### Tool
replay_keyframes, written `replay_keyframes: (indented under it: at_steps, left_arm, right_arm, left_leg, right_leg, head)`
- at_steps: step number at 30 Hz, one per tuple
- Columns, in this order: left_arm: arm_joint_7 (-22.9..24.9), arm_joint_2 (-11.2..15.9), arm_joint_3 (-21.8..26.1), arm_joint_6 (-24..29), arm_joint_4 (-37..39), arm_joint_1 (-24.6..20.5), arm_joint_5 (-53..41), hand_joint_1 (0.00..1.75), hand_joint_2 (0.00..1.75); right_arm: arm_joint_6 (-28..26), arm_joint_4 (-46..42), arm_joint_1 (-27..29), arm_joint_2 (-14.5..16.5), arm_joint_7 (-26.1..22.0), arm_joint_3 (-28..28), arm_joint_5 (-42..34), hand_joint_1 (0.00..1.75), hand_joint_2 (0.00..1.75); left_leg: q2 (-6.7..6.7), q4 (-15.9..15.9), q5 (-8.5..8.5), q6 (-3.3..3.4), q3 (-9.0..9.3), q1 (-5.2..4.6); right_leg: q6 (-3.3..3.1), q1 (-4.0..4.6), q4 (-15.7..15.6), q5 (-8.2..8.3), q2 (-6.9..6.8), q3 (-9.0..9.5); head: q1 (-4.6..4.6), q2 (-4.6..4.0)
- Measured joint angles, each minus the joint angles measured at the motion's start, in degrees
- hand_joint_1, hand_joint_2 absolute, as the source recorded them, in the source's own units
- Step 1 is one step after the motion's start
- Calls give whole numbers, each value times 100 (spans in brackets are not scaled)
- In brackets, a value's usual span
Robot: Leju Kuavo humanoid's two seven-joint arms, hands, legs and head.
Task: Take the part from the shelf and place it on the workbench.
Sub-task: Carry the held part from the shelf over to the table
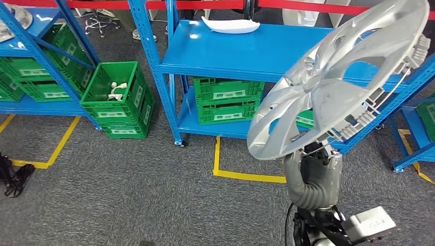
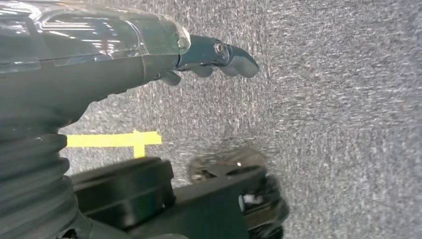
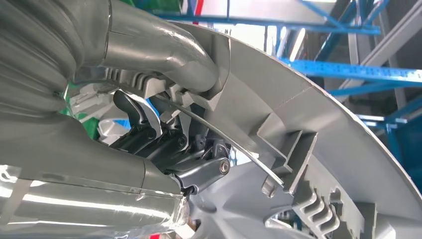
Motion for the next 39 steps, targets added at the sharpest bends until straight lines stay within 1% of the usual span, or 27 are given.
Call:
replay_keyframes:
  at_steps: [1, 2, 3, 4, 5, 6, 8, 9, 11, 13, 15, 16, 17, 18, 19, 20, 22, 24, 26, 28, 30, 32, 33, 34, 35, 37, 39]
  left_arm:
    - [-22, -7, 0, 3, 0, -1, -1, 0, 175]
    - [-35, -16, 0, 3, 0, 2, -2, 0, 175]
    - [-37, -24, 0, 3, 0, 4, -3, 0, 175]
    - [-30, -31, 0, 3, 0, 5, -3, 0, 175]
    - [-16, -33, 0, 3, 0, 5, -4, 0, 175]
    - [6, -34, 0, 2, 1, 2, -4, 0, 175]
    - [71, -43, 0, -2, 1, -6, -3, 0, 175]
    - [112, -50, 0, -7, 2, -7, -3, 0, 175]
    - [187, -68, 0, -25, 3, -2, -2, 0, 175]
    - [248, -92, 0, -41, 4, -6, -4, 0, 175]
    - [298, -127, 0, -61, 3, -13, -21, 0, 175]
    - [323, -145, 0, -75, 3, -13, -35, 0, 175]
    - [350, -159, 0, -88, 3, -11, -52, 0, 175]
    - [376, -167, 0, -97, 4, -8, -67, 0, 175]
    - [401, -172, 0, -99, 5, -6, -78, 0, 175]
    - [421, -174, 0, -95, 6, -5, -84, 0, 175]
    - [433, -174, 0, -69, 7, -8, -83, 0, 175]
    - [390, -164, 0, -21, 8, -9, -70, 0, 175]
    - [322, -149, 0, 33, 12, 0, -56, 0, 175]
    - [238, -137, 0, 79, 15, 10, -26, 0, 175]
    - [127, -133, 0, 98, 15, 3, 17, 0, 175]
    - [69, -150, 0, 97, 15, -2, 43, 0, 175]
    - [72, -162, 0, 97, 15, 0, 51, 0, 175]
    - [85, -172, 0, 96, 15, 3, 58, 0, 175]
    - [104, -178, 0, 93, 15, 4, 62, 0, 175]
    - [145, -182, 0, 84, 15, -1, 67, 0, 175]
    - [177, -190, 0, 75, 15, -8, 73, 0, 175]
  right_arm:
    - [7, 6, 1, 0, 5, 0, -9, 175, 175]
    - [16, 13, 1, -1, 11, 1, -18, 175, 175]
    - [29, 20, 1, -1, 17, 2, -24, 175, 175]
    - [44, 24, -1, -2, 23, 4, -28, 175, 175]
    - [58, 26, -4, -2, 28, 5, -32, 175, 175]
    - [71, 25, -8, -2, 33, 6, -34, 175, 175]
    - [89, 23, -15, -6, 54, 5, -37, 175, 175]
    - [98, 22, -17, -12, 70, 5, -37, 175, 175]
    - [115, 21, -21, -28, 118, 6, -34, 175, 175]
    - [126, 13, -26, -50, 167, 8, -9, 175, 175]
    - [129, 1, -28, -84, 237, 9, 69, 175, 175]
    - [129, -5, -28, -103, 282, 11, 123, 175, 175]
    - [129, -10, -28, -120, 331, 14, 176, 175, 175]
    - [128, -17, -28, -133, 375, 17, 221, 175, 175]
    - [128, -28, -32, -143, 413, 20, 259, 175, 175]
    - [128, -45, -44, -149, 441, 21, 288, 175, 175]
    - [133, -83, -92, -161, 466, 22, 325, 175, 175]
    - [153, -124, -164, -175, 478, 23, 344, 175, 175]
    - [182, -160, -230, -184, 499, 25, 355, 175, 175]
    - [208, -183, -296, -189, 525, 24, 358, 175, 175]
    - [224, -215, -342, -192, 537, 23, 376, 175, 175]
    - [232, -240, -352, -191, 537, 26, 393, 175, 175]
    - [238, -244, -354, -191, 537, 28, 394, 175, 175]
    - [245, -246, -356, -191, 537, 31, 394, 175, 175]
    - [254, -247, -358, -191, 537, 34, 393, 175, 175]
    - [269, -264, -366, -191, 537, 41, 394, 175, 175]
    - [272, -287, -382, -192, 537, 46, 395, 175, 175]
  left_leg:
    - [8, 353, -145, -19, -152, 21]
    - [5, 559, -194, -31, -233, 33]
    - [7, 551, -131, -35, -207, 39]
    - [28, 319, 27, -28, -68, 42]
    - [109, -78, 229, -7, 157, 36]
    - [260, -478, 365, 20, 381, 8]
    - [486, -972, 479, 84, 627, -45]
    - [503, -1018, 461, 107, 633, -70]
    - [358, -1038, 497, 160, 608, -62]
    - [206, -1061, 540, 221, 600, -29]
    - [53, -1068, 569, 262, 588, -11]
    - [-25, -1067, 578, 273, 581, -11]
    - [-105, -1066, 585, 280, 578, -12]
    - [-184, -1065, 591, 281, 577, -13]
    - [-261, -1063, 596, 276, 579, -13]
    - [-332, -1060, 602, 269, 583, -12]
    - [-440, -1048, 612, 241, 575, -23]
    - [-508, -1032, 641, 185, 508, -29]
    - [-562, -1021, 667, 120, 446, -16]
    - [-347, -865, 544, 65, 365, -33]
    - [-47, -283, 194, 10, 98, -29]
    - [16, 408, -114, -26, -217, 12]
    - [16, 543, -129, -31, -273, 24]
    - [21, 461, -37, -28, -217, 32]
    - [55, 171, 136, -12, -51, 32]
    - [272, -613, 450, 51, 385, -5]
    - [422, -1017, 535, 110, 588, -55]
  right_leg:
    - [-3, 10, 3, -2, -67, -2]
    - [-5, 18, 7, -3, -131, -2]
    - [-5, 25, 12, -7, -192, -2]
    - [0, 31, 18, -13, -249, 2]
    - [9, 37, 25, -21, -298, 8]
    - [24, 51, 30, -31, -342, 13]
    - [66, 79, 49, -47, -426, 13]
    - [88, 88, 53, -51, -478, 12]
    - [143, 81, 61, -77, -582, 21]
    - [210, 52, 270, -264, -422, -44]
    - [260, 27, 937, -646, -125, -312]
    - [271, 23, 1338, -820, -50, -485]
    - [276, 23, 1629, -906, -19, -611]
    - [275, 23, 1722, -873, -8, -653]
    - [267, 22, 1587, -726, 5, -595]
    - [255, 19, 1244, -493, 46, -447]
    - [222, 2, 495, -121, 247, -131]
    - [180, -7, 150, -51, 378, -10]
    - [126, -11, 81, -57, 322, -9]
    - [55, -25, 36, -20, 226, 1]
    - [2, -16, 9, 5, 92, 7]
    - [-8, -6, 10, 5, -48, 0]
    - [-6, -4, 11, 3, -115, -1]
    - [-1, -1, 12, 0, -180, 0]
    - [8, 4, 12, -5, -238, 6]
    - [42, 29, 20, -26, -338, 18]
    - [98, 57, 31, -43, -427, 21]
  head:
    - [-32, 0]
    - [-56, 0]
    - [-79, 0]
    - [-97, 0]
    - [-111, 0]
    - [-119, 0]
    - [-122, 0]
    - [-117, 0]
    - [-108, 0]
    - [-82, 0]
    - [-17, 0]
    - [17, 0]
    - [42, 0]
    - [60, 0]
    - [80, 0]
    - [103, 0]
    - [151, 0]
    - [163, 0]
    - [148, 0]
    - [112, 0]
    - [40, 0]
    - [-38, 0]
    - [-69, 0]
    - [-99, 0]
    - [-122, 0]
    - [-144, 0]
    - [-139, 0]
